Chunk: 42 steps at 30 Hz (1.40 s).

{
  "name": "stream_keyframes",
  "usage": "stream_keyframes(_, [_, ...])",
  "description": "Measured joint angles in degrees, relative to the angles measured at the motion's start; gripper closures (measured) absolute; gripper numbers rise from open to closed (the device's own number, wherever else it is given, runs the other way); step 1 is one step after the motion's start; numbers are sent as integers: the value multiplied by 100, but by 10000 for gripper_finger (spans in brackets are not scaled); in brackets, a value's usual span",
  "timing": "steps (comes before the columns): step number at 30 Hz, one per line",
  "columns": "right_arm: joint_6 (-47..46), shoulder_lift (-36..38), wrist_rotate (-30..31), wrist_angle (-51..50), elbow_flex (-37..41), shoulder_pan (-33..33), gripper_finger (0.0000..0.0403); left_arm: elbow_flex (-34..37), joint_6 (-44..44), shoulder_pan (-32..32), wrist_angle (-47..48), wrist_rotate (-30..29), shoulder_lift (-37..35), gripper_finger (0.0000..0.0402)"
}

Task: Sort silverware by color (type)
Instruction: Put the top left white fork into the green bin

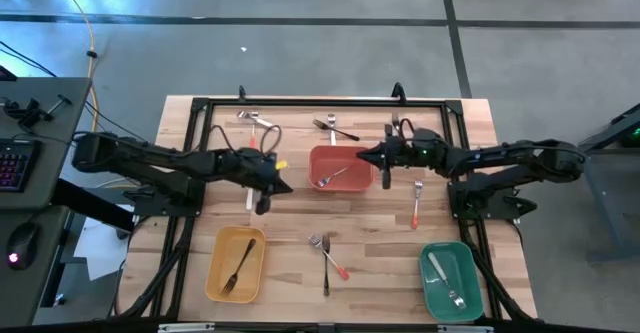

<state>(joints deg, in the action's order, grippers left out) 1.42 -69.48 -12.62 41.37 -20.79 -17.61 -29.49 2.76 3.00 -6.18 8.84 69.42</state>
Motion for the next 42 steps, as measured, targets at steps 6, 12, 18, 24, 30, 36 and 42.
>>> stream_keyframes(6, [-85,5,97,50,30,146,403,-774,4,-580,371,-53,836,399])
stream_keyframes(12, [64,5,105,32,30,430,403,-1370,386,-764,1122,-463,1056,375])
stream_keyframes(18, [163,5,107,8,30,540,403,-1589,554,-350,2314,-1404,691,343])
stream_keyframes(24, [178,5,116,4,30,523,403,-1589,-25,1011,3206,-1327,663,316])
stream_keyframes(30, [278,5,116,2,30,523,403,-1854,-1171,2512,3496,-342,1017,287])
stream_keyframes(36, [356,5,116,-58,30,523,403,-2682,-2519,3065,4254,-569,1752,259])
stream_keyframes(42, [359,5,116,-178,30,523,403,-3559,-3598,3208,4837,-1328,2856,242])
